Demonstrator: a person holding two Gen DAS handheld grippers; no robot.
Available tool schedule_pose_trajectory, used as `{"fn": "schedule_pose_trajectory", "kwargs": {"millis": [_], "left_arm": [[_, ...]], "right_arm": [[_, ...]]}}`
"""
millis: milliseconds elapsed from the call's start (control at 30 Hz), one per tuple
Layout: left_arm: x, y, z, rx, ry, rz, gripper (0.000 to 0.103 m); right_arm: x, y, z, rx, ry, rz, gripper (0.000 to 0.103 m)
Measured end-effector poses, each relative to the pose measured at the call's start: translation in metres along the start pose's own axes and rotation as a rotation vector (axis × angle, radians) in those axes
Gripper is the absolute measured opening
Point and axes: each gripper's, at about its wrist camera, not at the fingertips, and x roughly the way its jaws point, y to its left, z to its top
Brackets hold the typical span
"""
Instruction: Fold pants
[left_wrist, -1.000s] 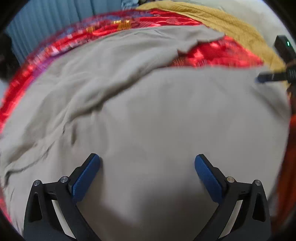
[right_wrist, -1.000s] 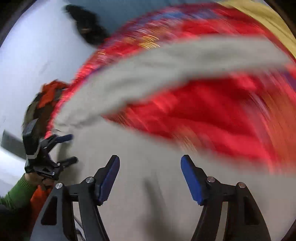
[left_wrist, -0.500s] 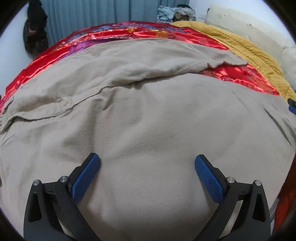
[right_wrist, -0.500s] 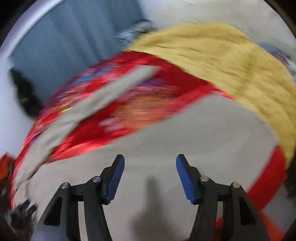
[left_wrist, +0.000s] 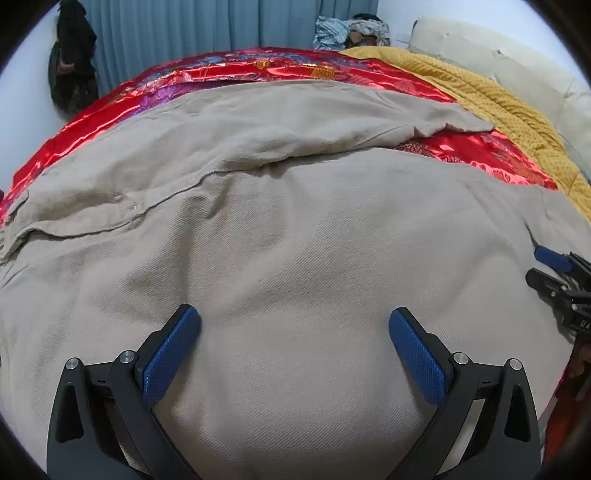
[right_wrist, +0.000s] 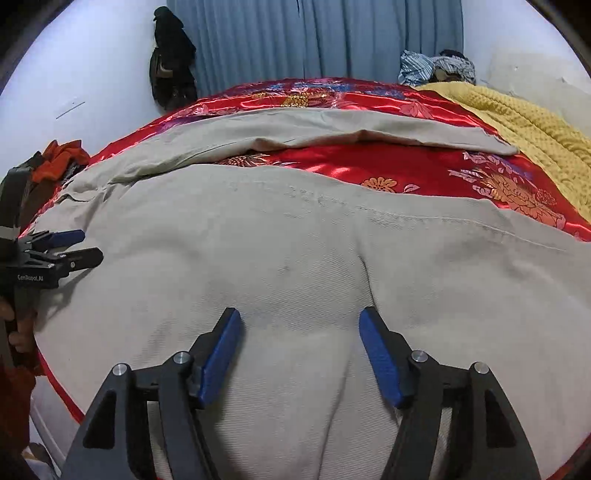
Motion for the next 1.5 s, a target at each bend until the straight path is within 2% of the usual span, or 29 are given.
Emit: {"fn": "schedule_pose_trajectory", "kwargs": {"millis": [233, 400, 767, 967, 1500], "left_arm": [[-0.003, -0.006, -0.002, 0.009, 0.003, 0.042, 0.102], [-0.002, -0.004, -0.004, 0.000, -0.007, 0.034, 0.103], [-0.004, -0.003, -0.008, 0.004, -0.028, 0.027, 0.102], [0.000, -0.002, -0.004, 0.007, -0.003, 0.011, 0.102], [-0.001, -0.003, -0.005, 0.009, -0.013, 0.010, 0.102]], "right_arm": [[-0.002, 0.006, -0.002, -0.014, -0.025, -0.011, 0.067], [0.003, 0.007, 0.000, -0.023, -0.027, -0.024, 0.072], [0.004, 0.007, 0.003, -0.028, -0.028, -0.026, 0.072], [0.005, 0.006, 0.003, -0.025, -0.037, -0.029, 0.073], [0.008, 0.004, 0.004, -0.030, -0.038, -0.030, 0.075]]}}
